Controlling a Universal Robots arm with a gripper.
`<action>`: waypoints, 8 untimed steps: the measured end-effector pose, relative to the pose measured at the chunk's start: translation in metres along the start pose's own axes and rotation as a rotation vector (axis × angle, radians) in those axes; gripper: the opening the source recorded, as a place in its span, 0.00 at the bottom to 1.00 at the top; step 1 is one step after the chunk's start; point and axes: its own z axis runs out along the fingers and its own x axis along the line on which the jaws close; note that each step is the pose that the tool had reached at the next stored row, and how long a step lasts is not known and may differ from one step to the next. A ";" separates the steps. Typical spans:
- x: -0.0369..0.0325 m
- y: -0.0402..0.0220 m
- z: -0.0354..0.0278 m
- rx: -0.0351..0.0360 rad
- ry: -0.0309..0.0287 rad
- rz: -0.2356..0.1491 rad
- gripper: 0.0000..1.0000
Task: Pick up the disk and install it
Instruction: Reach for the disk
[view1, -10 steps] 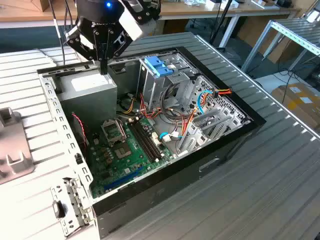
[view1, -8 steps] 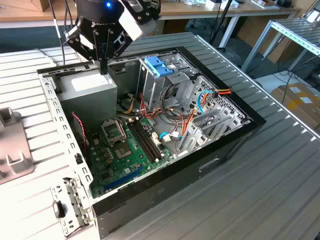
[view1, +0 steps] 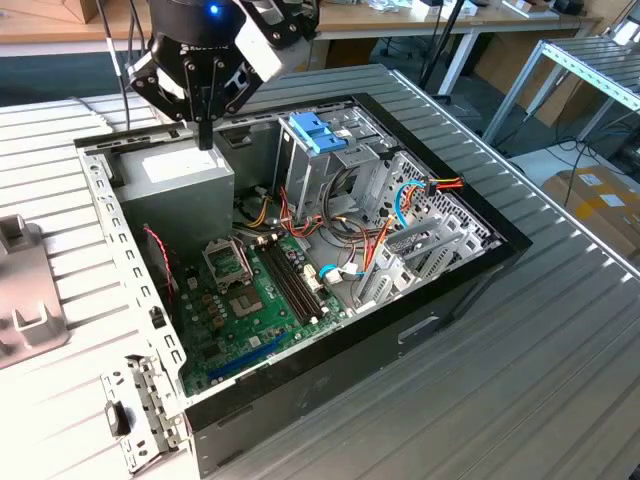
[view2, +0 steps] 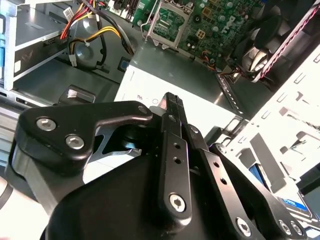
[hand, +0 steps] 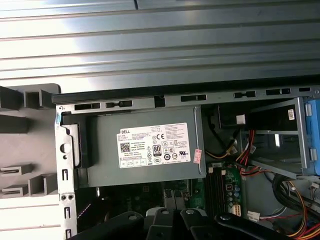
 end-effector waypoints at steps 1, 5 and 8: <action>0.0003 0.0000 0.0000 0.0001 0.0000 0.000 0.11; 0.0010 -0.0001 0.0000 0.0000 0.0000 0.000 0.11; 0.0018 -0.0001 -0.0001 -0.0004 0.0001 0.000 0.11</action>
